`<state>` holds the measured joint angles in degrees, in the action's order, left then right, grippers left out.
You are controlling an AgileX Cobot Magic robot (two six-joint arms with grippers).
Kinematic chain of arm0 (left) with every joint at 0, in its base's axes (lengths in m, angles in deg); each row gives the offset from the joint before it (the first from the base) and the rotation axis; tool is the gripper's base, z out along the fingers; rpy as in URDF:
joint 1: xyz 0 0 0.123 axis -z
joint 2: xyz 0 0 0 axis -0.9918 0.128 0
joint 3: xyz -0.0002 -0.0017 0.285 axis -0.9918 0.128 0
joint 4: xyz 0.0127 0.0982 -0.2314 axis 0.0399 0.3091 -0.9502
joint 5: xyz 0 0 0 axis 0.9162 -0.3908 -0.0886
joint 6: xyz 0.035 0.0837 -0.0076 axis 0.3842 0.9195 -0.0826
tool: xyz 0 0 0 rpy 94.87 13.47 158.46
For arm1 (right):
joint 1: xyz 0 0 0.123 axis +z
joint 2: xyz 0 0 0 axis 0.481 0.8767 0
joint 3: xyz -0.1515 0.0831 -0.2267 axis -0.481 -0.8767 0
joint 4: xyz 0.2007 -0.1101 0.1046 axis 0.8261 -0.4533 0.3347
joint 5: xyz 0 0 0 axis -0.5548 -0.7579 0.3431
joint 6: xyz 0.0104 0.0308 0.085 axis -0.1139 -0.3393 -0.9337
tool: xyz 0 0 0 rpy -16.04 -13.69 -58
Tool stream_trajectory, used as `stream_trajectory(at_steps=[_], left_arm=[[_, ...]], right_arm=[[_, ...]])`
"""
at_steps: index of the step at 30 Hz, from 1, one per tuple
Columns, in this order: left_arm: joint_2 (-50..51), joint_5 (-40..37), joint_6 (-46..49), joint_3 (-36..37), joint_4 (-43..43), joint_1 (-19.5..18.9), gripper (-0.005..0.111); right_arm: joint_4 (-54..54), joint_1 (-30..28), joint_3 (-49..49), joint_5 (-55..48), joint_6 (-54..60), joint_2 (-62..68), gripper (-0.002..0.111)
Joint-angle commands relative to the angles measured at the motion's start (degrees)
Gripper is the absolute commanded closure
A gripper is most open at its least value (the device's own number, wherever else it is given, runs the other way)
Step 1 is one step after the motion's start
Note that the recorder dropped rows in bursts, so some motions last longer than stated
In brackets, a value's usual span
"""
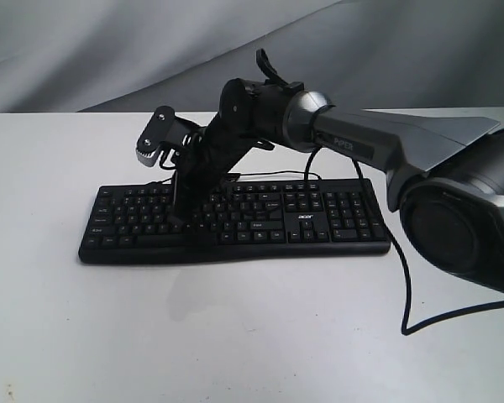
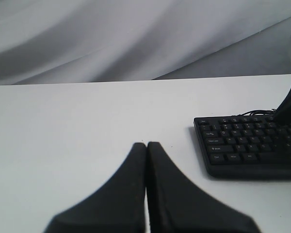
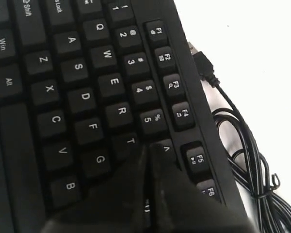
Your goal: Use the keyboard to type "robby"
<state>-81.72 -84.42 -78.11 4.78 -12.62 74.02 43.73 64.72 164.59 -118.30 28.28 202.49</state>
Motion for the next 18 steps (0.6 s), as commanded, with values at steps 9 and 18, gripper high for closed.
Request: stream_trajectory(at_steps=[9, 18], left_arm=[[-0.15, 0.26, -0.23, 0.25, -0.46, -0.11, 0.106], [-0.15, 0.26, -0.23, 0.25, -0.46, -0.11, 0.106]], right_arm=[[0.95, -0.15, 0.11, 0.52, 0.80, 0.39, 0.108], [1.05, -0.15, 0.11, 0.38, 0.80, 1.37, 0.108]])
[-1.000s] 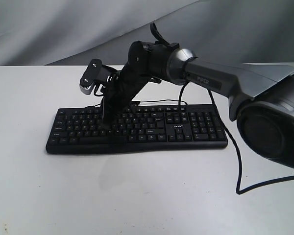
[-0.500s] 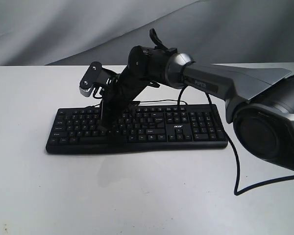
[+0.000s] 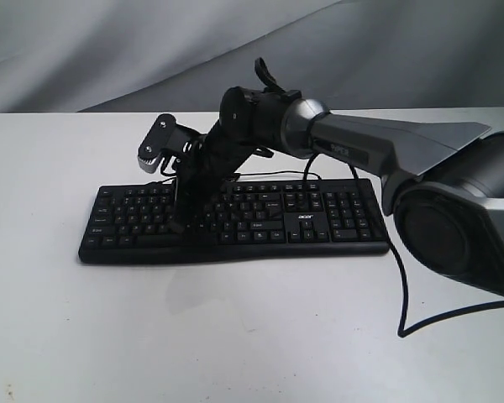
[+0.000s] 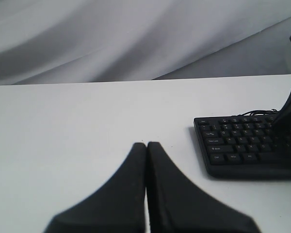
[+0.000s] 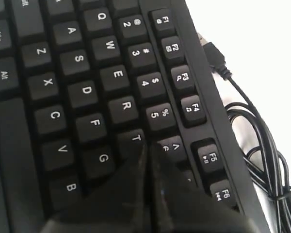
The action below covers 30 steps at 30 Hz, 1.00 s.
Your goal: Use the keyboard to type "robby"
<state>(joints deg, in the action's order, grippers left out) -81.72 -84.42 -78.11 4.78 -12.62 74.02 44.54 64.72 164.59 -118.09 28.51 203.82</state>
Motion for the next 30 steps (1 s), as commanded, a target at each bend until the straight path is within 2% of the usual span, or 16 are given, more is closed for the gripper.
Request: stream_trajectory(at_steps=[1, 8, 22, 30], left_arm=[[-0.15, 0.26, -0.23, 0.25, -0.46, -0.11, 0.106], [-0.15, 0.26, -0.23, 0.25, -0.46, -0.11, 0.106], [-0.15, 0.26, -0.23, 0.25, -0.46, -0.11, 0.106], [-0.15, 0.26, -0.23, 0.25, -0.46, -0.11, 0.106]], right_arm=[[0.24, -0.15, 0.11, 0.16, 0.57, 0.04, 0.108], [0.23, -0.15, 0.11, -0.06, 0.45, -0.42, 0.108], [-0.15, -0.04, 0.11, -3.78, -0.50, -10.51, 0.108], [-8.46, -0.17, 0.11, -6.03, -7.49, -21.02, 0.108]])
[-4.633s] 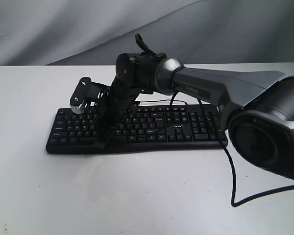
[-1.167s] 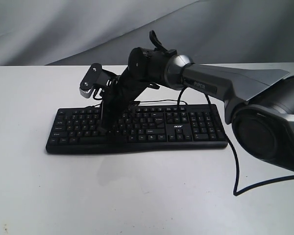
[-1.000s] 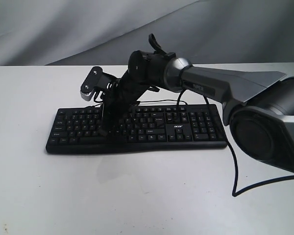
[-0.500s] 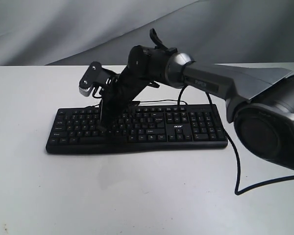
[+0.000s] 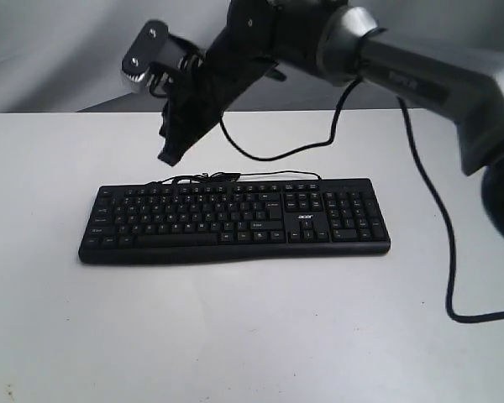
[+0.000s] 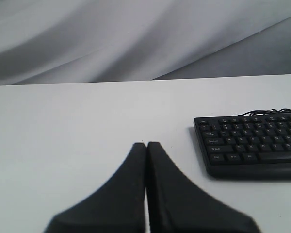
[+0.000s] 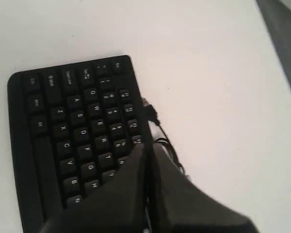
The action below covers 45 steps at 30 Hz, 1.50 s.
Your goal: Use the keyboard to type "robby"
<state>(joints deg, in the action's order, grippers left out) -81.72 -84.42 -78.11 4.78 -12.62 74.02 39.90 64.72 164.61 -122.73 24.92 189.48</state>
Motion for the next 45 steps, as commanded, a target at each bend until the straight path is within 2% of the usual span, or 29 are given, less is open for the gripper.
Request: stream_trajectory(at_steps=[1, 9, 16, 20, 27, 29, 37, 45], left_arm=[[-0.15, 0.26, -0.23, 0.25, -0.46, -0.11, 0.106], [-0.15, 0.26, -0.23, 0.25, -0.46, -0.11, 0.106], [-0.15, 0.26, -0.23, 0.25, -0.46, -0.11, 0.106], [-0.15, 0.26, -0.23, 0.25, -0.46, -0.11, 0.106], [-0.15, 0.26, -0.23, 0.25, -0.46, -0.11, 0.106], [-0.15, 0.26, -0.23, 0.25, -0.46, -0.11, 0.106], [-0.15, 0.26, -0.23, 0.25, -0.46, -0.11, 0.106], [-0.15, 0.26, -0.23, 0.25, -0.46, -0.11, 0.106]], right_arm=[[-4.13, -0.17, 0.08, -2.21, -4.28, -8.74, 0.108], [-5.87, -0.17, -1.41, -5.97, -8.60, -24.55, 0.108], [-5.87, -0.17, -14.62, 0.12, -9.39, -41.19, 0.108], [-5.87, -0.17, -28.39, 10.07, -9.83, -52.78, 0.108], [-4.66, -0.05, -54.53, 40.54, -10.67, -71.65, 0.108], [-2.11, -0.05, -60.32, 45.73, -10.68, -75.81, 0.108], [-1.20, -0.05, -72.66, 46.65, -10.68, -87.61, 0.108], [-1.20, -0.05, -74.22, 46.87, -10.68, -94.27, 0.108]])
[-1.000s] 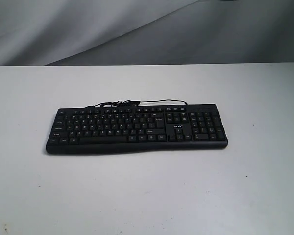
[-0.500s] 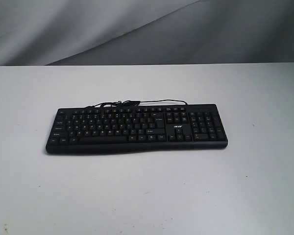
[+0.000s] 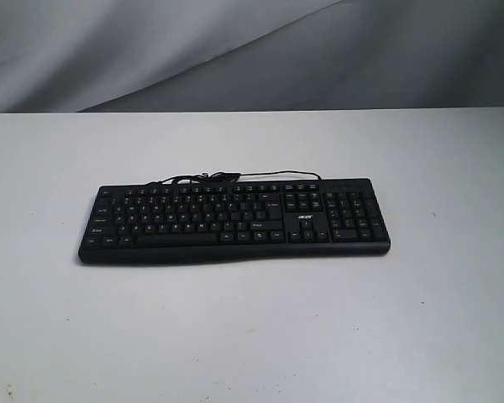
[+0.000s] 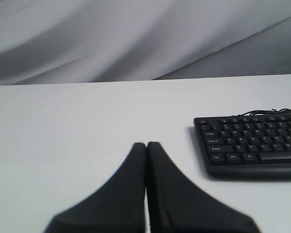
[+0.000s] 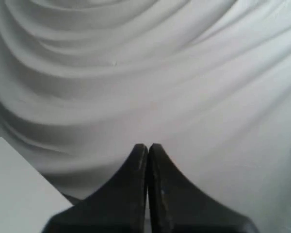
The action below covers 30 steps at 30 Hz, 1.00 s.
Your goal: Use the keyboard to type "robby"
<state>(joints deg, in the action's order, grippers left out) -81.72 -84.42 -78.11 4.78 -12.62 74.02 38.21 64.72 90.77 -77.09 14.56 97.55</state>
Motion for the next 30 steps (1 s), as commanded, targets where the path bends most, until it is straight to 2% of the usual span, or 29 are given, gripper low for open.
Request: stream_trajectory(at_steps=[1, 5, 9, 12, 16, 18, 20, 25, 30], left_arm=[[-0.15, 0.26, -0.23, 0.25, -0.46, -0.11, 0.106], [-0.15, 0.26, -0.23, 0.25, -0.46, -0.11, 0.106], [-0.15, 0.26, -0.23, 0.25, -0.46, -0.11, 0.106], [-0.15, 0.26, -0.23, 0.25, -0.46, -0.11, 0.106], [-0.15, 0.26, -0.23, 0.25, -0.46, -0.11, 0.106], [-0.15, 0.26, -0.23, 0.25, -0.46, -0.11, 0.106], [-0.15, 0.26, -0.23, 0.25, -0.46, -0.11, 0.106], [-0.15, 0.26, -0.23, 0.25, -0.46, -0.11, 0.106], [-0.15, 0.26, -0.23, 0.25, -0.46, -0.11, 0.106]], right_arm=[[0.49, -0.05, -0.38, 1.23, -0.32, -2.90, 0.108], [4.39, -0.05, -0.38, 3.46, -2.66, -5.25, 0.108], [0.42, -0.05, -0.38, 1.73, -6.81, -6.74, 0.108], [-8.94, -0.05, -0.38, -0.79, -16.41, -6.74, 0.108], [-27.18, -0.97, -0.43, -7.05, -36.27, -6.74, 0.108], [-34.21, -4.08, -0.63, -12.15, -47.86, -6.74, 0.108], [-36.47, -8.36, -1.63, -14.53, -52.04, -7.14, 0.108], [-35.51, -19.74, -7.28, -15.48, -52.04, -11.06, 0.108], [-35.24, -26.08, -13.82, -15.48, -49.16, -17.87, 0.108]])
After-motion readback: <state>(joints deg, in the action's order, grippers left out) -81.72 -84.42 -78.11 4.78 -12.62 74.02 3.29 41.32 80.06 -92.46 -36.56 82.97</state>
